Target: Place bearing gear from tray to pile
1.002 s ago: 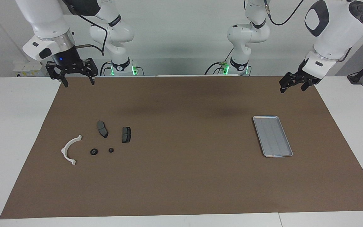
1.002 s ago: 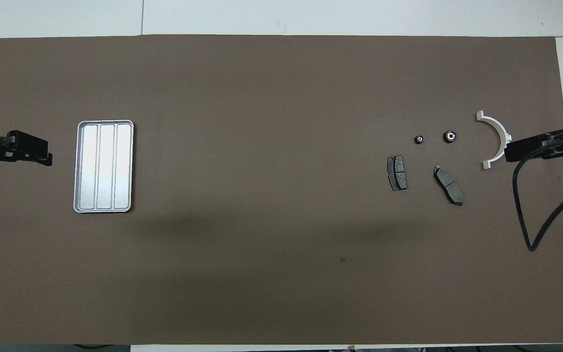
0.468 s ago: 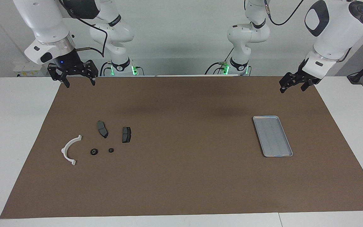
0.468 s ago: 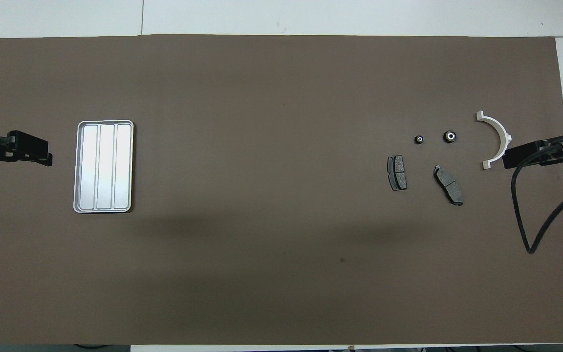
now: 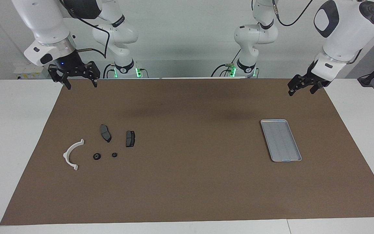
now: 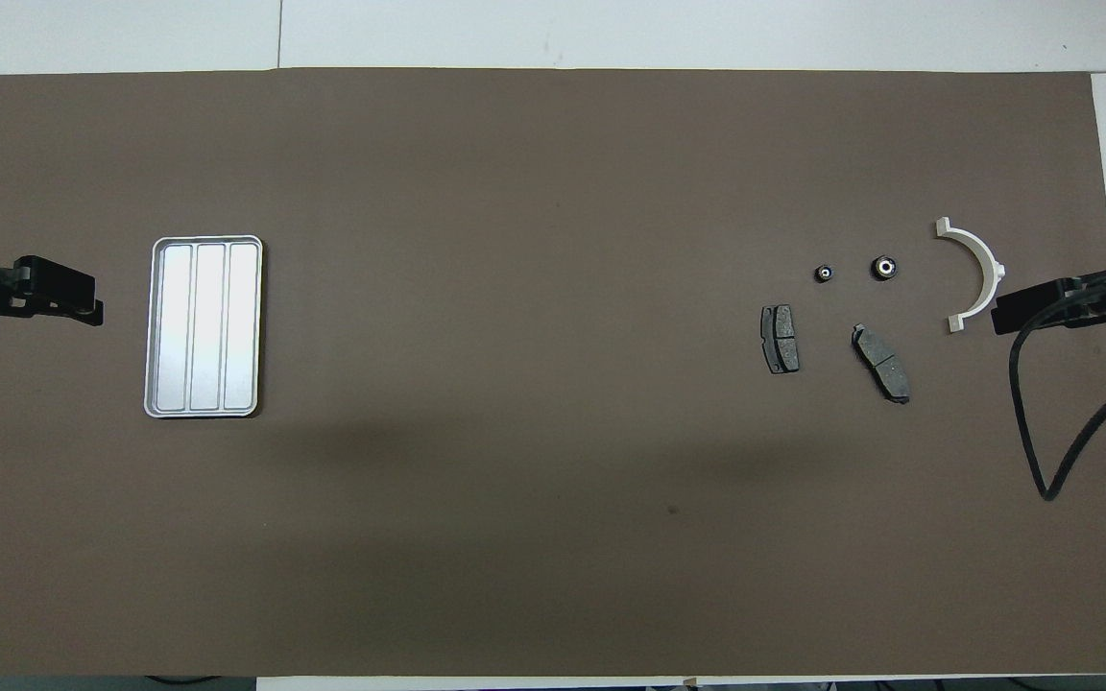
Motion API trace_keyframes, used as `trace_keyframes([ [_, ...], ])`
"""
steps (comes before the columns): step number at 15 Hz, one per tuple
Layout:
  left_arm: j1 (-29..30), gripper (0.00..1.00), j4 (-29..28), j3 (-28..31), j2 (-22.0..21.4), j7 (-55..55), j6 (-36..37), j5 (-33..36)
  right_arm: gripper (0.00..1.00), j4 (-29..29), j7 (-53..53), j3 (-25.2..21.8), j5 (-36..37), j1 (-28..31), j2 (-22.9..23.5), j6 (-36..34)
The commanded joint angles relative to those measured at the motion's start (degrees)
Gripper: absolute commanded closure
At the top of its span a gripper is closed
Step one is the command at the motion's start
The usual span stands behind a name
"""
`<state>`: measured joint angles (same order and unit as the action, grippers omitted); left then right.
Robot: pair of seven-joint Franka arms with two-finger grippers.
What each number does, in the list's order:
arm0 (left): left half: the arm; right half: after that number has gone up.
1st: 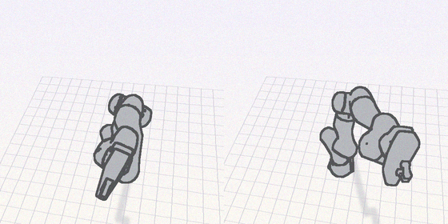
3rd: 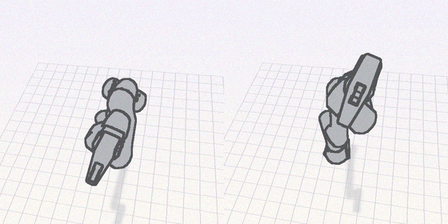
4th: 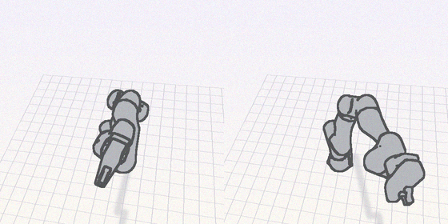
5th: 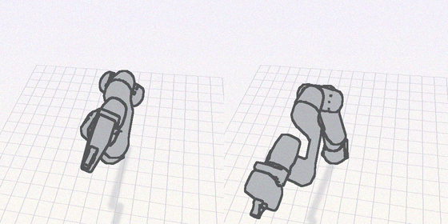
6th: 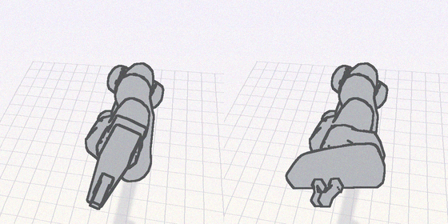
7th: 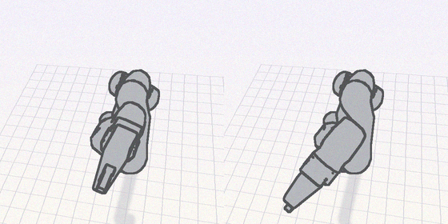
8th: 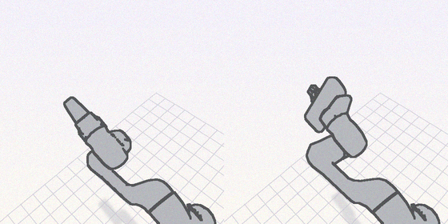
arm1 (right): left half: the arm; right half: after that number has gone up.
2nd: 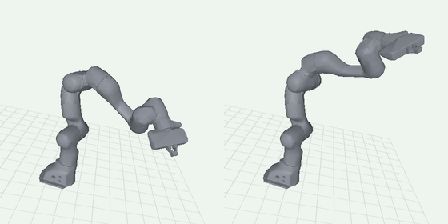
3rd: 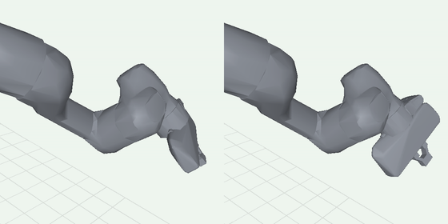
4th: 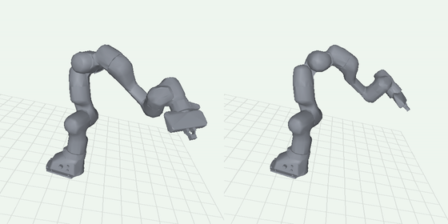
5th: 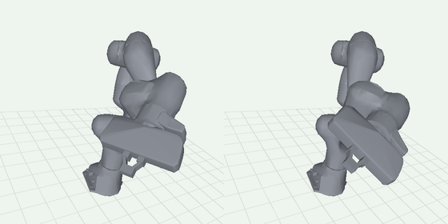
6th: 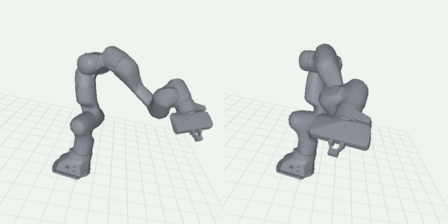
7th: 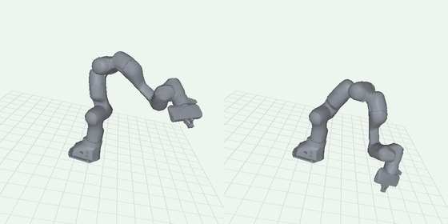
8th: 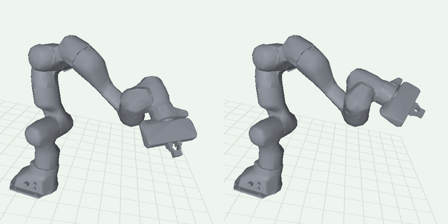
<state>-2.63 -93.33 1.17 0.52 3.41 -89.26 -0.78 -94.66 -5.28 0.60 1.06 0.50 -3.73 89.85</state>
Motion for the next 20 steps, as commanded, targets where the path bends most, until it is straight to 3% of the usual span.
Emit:
trace_keyframes([
  [1,0.1,0.00,-0.8,-0.1,-0.8,-0.2,-0.3,0.7,0.00,-1.1,1.0,-0.9,-1.1,0.9,-1.2,-0.5],
  [20,0.1,0.00,-0.5,-0.2,-0.6,-0.5,-0.3,0.6,0.00,-1.2,0.4,-2.3,0.1,1.1,-1.2,0.0],
])
